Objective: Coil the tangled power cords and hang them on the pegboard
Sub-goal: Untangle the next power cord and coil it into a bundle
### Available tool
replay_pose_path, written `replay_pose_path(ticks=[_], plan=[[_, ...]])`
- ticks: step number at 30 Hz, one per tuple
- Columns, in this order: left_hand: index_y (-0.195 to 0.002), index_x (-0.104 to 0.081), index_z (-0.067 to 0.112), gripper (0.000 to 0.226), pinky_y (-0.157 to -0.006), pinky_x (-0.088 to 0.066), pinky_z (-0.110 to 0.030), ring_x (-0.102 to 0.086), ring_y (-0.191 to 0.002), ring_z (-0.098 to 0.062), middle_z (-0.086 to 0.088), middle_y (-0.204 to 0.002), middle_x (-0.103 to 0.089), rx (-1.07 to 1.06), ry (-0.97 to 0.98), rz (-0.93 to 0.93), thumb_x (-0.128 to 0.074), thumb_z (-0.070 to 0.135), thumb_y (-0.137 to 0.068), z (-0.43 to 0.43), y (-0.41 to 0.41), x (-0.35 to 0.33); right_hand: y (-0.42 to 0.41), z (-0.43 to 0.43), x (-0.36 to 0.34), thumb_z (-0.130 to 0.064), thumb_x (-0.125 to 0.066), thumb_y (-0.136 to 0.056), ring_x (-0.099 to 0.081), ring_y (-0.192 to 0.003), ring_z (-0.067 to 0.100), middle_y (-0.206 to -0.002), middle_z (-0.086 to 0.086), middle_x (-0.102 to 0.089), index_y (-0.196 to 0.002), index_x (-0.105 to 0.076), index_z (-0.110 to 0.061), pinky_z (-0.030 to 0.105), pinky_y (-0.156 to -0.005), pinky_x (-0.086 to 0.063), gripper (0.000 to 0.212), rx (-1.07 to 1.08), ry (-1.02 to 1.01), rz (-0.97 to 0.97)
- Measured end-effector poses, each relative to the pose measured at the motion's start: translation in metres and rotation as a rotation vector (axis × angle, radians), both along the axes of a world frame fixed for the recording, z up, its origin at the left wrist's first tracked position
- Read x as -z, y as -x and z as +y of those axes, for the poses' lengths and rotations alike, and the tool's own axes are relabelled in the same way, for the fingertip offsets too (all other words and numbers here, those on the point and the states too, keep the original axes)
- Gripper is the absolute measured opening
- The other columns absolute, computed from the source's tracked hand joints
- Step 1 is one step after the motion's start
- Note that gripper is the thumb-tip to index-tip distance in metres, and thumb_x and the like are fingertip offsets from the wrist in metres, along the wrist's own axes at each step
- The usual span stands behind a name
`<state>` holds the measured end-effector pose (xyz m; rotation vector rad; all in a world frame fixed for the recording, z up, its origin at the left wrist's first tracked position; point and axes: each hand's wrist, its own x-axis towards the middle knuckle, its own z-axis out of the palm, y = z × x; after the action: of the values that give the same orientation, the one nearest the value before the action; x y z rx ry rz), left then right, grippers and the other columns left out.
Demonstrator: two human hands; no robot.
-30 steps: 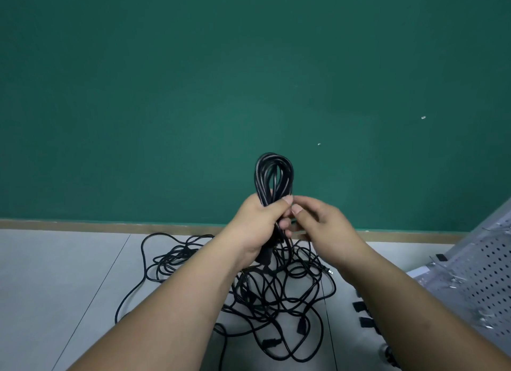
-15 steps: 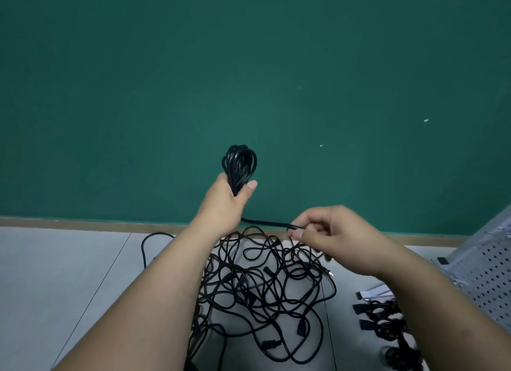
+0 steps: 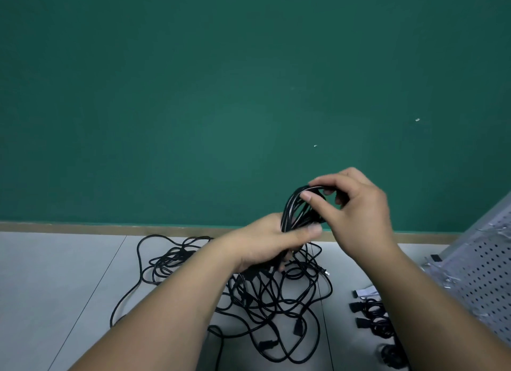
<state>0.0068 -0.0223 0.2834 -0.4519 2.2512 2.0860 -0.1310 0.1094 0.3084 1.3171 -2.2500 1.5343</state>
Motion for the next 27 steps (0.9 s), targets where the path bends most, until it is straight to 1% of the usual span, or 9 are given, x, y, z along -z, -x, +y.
replay_pose_path(ticks=[3, 8, 11, 14, 16, 20, 22, 24, 27], plan=[[-0.097, -0.056, 0.017, 0.016, -0.063, -0.05, -0.039, -0.048, -0.073, -0.024, -0.003, -0.078, -0.045, -0.015, 0.033, 0.035, -0.069, 0.027, -0.097, 0.006, 0.003, 0.006, -0.008, -0.005, 0.004, -0.039, -0.088, -0.085, -0.06, -0.087, 0.008, -0.097, -0.011, -0.059, -0.102, -0.081, -0.036, 0.019, -0.076, -0.047, 0.019, 0.039, 0.02, -0.019], [-0.099, -0.054, 0.009, 0.018, -0.063, -0.049, -0.034, -0.049, -0.071, -0.016, -0.001, -0.08, -0.051, -0.126, -0.021, 0.126, -0.064, 0.006, -0.084, 0.003, 0.005, 0.007, -0.022, -0.01, 0.008, -0.017, -0.067, -0.103, -0.059, -0.104, 0.009, -0.107, -0.006, -0.053, -0.122, -0.079, -0.032, 0.015, -0.091, -0.047, 0.026, 0.021, 0.08, -0.003], [-0.092, -0.054, 0.011, 0.018, -0.06, -0.046, -0.03, -0.05, -0.069, -0.013, -0.001, -0.079, -0.051, -0.153, -0.114, 0.186, -0.065, -0.001, -0.083, 0.001, 0.007, 0.005, -0.02, -0.011, 0.008, -0.018, -0.062, -0.107, -0.061, -0.1, 0.006, -0.106, -0.01, -0.058, -0.124, -0.077, -0.029, 0.019, -0.087, -0.049, 0.025, 0.046, 0.065, -0.03], [-0.102, -0.055, 0.012, 0.031, -0.057, -0.042, -0.028, -0.045, -0.064, -0.013, -0.002, -0.081, -0.049, -0.218, -0.36, 0.21, -0.081, 0.014, -0.084, 0.0, 0.004, 0.0, -0.014, -0.009, 0.006, -0.017, -0.068, -0.103, -0.065, -0.092, 0.008, -0.1, -0.013, -0.066, -0.112, -0.079, -0.027, 0.019, -0.08, -0.05, 0.018, 0.038, 0.101, -0.042], [-0.115, -0.057, 0.012, 0.059, -0.057, -0.039, -0.028, -0.041, -0.063, -0.012, -0.001, -0.082, -0.05, -0.251, -0.519, 0.203, -0.091, 0.043, -0.079, -0.003, 0.004, -0.002, -0.01, -0.007, 0.002, -0.016, -0.071, -0.1, -0.065, -0.084, 0.013, -0.096, -0.01, -0.067, -0.107, -0.08, -0.028, 0.02, -0.075, -0.049, 0.016, -0.009, 0.125, -0.068], [-0.115, -0.063, 0.014, 0.083, -0.054, -0.036, -0.029, -0.037, -0.058, -0.014, 0.0, -0.079, -0.05, -0.347, -0.605, 0.153, -0.072, 0.084, -0.072, -0.009, 0.006, -0.009, -0.003, -0.005, -0.001, -0.024, -0.078, -0.096, -0.057, -0.074, 0.02, -0.089, -0.007, -0.067, -0.091, -0.077, -0.034, 0.029, -0.07, -0.047, 0.011, -0.087, 0.152, -0.17], [-0.11, -0.063, 0.015, 0.063, -0.053, -0.038, -0.03, -0.038, -0.058, -0.015, -0.001, -0.077, -0.051, -0.427, -0.588, 0.144, -0.068, 0.073, -0.086, -0.01, 0.005, -0.01, -0.002, -0.003, -0.001, -0.028, -0.081, -0.094, -0.054, -0.071, 0.016, -0.086, -0.007, -0.066, -0.087, -0.077, -0.032, 0.029, -0.069, -0.045, 0.009, -0.117, 0.143, -0.163], [-0.109, -0.061, 0.012, 0.032, -0.054, -0.043, -0.031, -0.046, -0.059, -0.016, -0.002, -0.076, -0.055, -0.511, -0.555, 0.136, -0.07, 0.042, -0.1, -0.01, 0.005, -0.007, -0.002, -0.003, -0.002, -0.028, -0.082, -0.093, -0.055, -0.073, 0.011, -0.086, -0.009, -0.067, -0.086, -0.078, -0.032, 0.023, -0.07, -0.043, 0.009, -0.146, 0.126, -0.14], [-0.106, -0.065, 0.003, 0.007, -0.061, -0.057, -0.037, -0.064, -0.063, -0.019, -0.006, -0.078, -0.067, -0.628, -0.508, 0.108, -0.067, 0.009, -0.102, -0.01, 0.007, -0.001, 0.002, -0.003, -0.002, -0.028, -0.08, -0.094, -0.059, -0.083, 0.01, -0.09, -0.011, -0.067, -0.092, -0.08, -0.035, 0.019, -0.072, -0.041, 0.007, -0.205, 0.056, -0.081]])
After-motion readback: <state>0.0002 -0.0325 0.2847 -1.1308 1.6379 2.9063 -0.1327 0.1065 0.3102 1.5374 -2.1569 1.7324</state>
